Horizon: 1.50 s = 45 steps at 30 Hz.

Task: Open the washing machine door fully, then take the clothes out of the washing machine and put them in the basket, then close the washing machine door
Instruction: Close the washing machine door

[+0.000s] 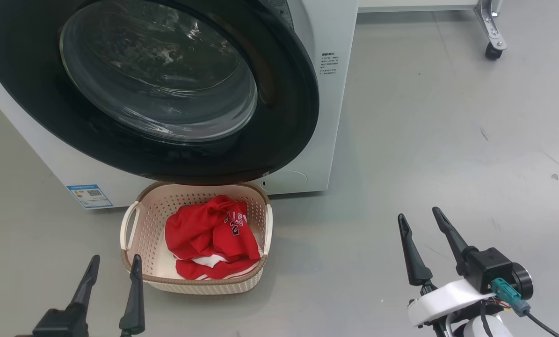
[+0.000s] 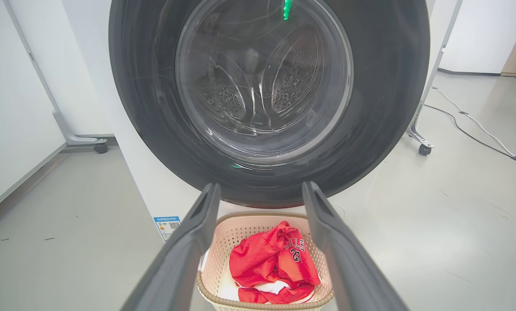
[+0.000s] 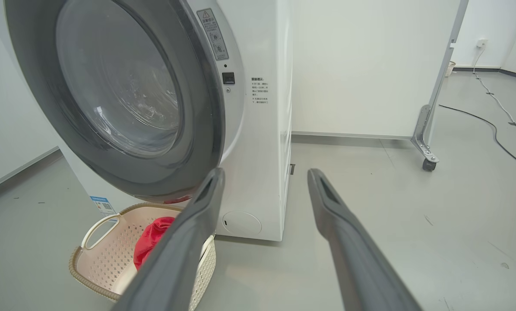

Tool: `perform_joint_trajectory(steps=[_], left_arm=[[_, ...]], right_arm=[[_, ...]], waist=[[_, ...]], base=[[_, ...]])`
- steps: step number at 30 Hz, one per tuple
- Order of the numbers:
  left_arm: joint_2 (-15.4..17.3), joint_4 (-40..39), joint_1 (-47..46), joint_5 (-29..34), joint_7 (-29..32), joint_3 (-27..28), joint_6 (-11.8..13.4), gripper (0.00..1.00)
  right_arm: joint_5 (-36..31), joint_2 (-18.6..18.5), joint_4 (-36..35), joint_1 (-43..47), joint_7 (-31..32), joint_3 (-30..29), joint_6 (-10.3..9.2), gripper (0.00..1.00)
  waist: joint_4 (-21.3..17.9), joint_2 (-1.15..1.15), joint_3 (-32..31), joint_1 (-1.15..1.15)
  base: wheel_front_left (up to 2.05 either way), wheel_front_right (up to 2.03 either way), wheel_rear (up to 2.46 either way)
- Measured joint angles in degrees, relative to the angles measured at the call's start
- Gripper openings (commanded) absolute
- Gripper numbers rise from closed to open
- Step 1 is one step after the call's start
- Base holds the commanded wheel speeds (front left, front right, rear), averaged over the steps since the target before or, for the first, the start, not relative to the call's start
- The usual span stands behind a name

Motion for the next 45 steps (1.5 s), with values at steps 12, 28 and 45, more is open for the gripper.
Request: perform_joint_trajectory(steps=[12,28,45], left_arm=[[-0.52,0.78,-0.01,0.54,-1.48,-0.76,0.82,1.00],[-1.03,1.65,-0.07,2.46,-1.71,-1.82,1.74,1.00],[-1.11,1.47,-1.96,3.31,-1.70,-3.49,1.75,1.00]], right_arm=[[0.00,0.11,-0.04,0.60,0.00,0.01,-0.19,1.00],[0.51,0.18,-0.32,0.75,0.00,-0.19,-0.11,0.00],[0.60,-0.71,0.73,-3.94,0.00,0.31,1.91,0.00]], waist=[[-0.38,0.00,0.17,0.00],[-0.26,0.00,0.34,0.00],[2.03,0.00,1.38,0.00]], base=[[0.00,0.00,0.00],[0.00,0.00,0.00],[0.00,0.00,0.00]])
